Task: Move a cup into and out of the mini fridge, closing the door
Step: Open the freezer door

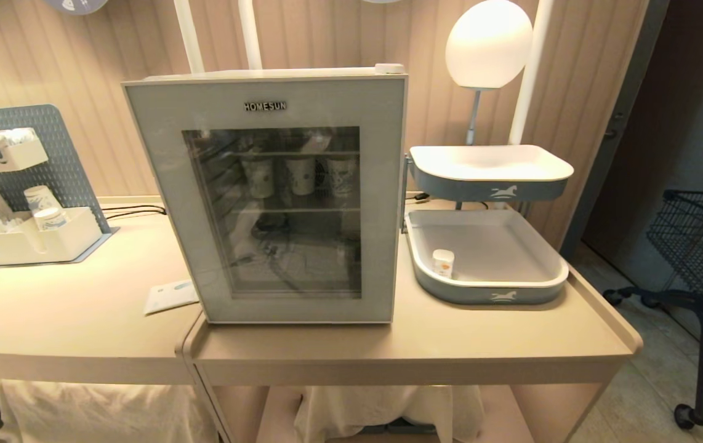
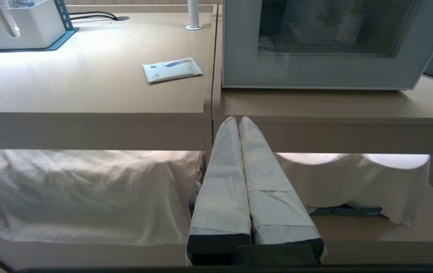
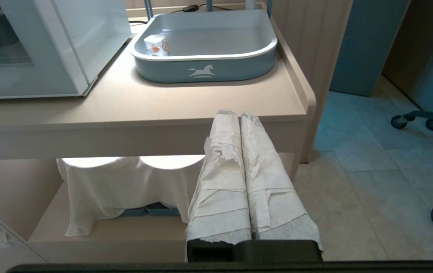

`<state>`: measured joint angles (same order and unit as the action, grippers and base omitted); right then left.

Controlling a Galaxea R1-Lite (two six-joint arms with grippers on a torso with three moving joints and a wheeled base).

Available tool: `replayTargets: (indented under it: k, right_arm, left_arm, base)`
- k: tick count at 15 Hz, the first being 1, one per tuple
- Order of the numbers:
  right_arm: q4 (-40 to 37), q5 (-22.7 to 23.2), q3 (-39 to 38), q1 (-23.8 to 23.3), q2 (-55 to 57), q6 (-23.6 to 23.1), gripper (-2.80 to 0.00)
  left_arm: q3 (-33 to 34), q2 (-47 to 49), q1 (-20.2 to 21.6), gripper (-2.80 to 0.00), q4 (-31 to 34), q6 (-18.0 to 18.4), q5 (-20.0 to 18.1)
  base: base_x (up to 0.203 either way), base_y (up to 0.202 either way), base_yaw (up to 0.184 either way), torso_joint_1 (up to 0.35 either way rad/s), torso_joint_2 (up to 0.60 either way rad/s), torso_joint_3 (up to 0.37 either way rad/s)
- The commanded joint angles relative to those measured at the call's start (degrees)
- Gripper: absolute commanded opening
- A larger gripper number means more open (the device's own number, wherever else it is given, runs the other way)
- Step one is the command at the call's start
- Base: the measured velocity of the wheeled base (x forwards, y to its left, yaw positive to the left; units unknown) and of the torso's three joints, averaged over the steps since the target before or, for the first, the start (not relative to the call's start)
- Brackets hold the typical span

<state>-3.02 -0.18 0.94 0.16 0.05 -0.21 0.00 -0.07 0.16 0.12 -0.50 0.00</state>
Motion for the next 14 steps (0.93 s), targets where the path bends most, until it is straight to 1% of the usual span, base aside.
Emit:
replayTargets:
  k: [1,5,7,14]
  right_arm:
    - [0.0,0.0,0.0,0.0,0.2,0.0,-2.8]
    - [0.0,-0.1,0.1,0.0,0.1,0.0,-2.8]
    - [0.0,-0.1,0.0,0.0,0.2,0.1,-2.8]
    - [0.0,-0.1,0.0,0.0,0.1,0.1,-2.8]
  left_arm:
    - [0.0,0.1,0.0,-2.8,0.0,0.0,0.0]
    - [0.0,0.1,0.0,-2.8,0.0,0.0,0.1]
    - [0.0,0.1,0.0,-2.8,0.0,0.0,0.0]
    - [0.0,0.1,0.0,-2.8,0.0,0.0,0.1]
  base:
    - [0.0,0.0,0.0,0.0,0.0,0.0]
    - [0.0,0.0,0.0,0.0,0.0,0.0]
    - [0.003,0.073,-0.018,0.002,0.0,0.002]
    - [0.0,0.19,0.0,0.002,0.0,0.005]
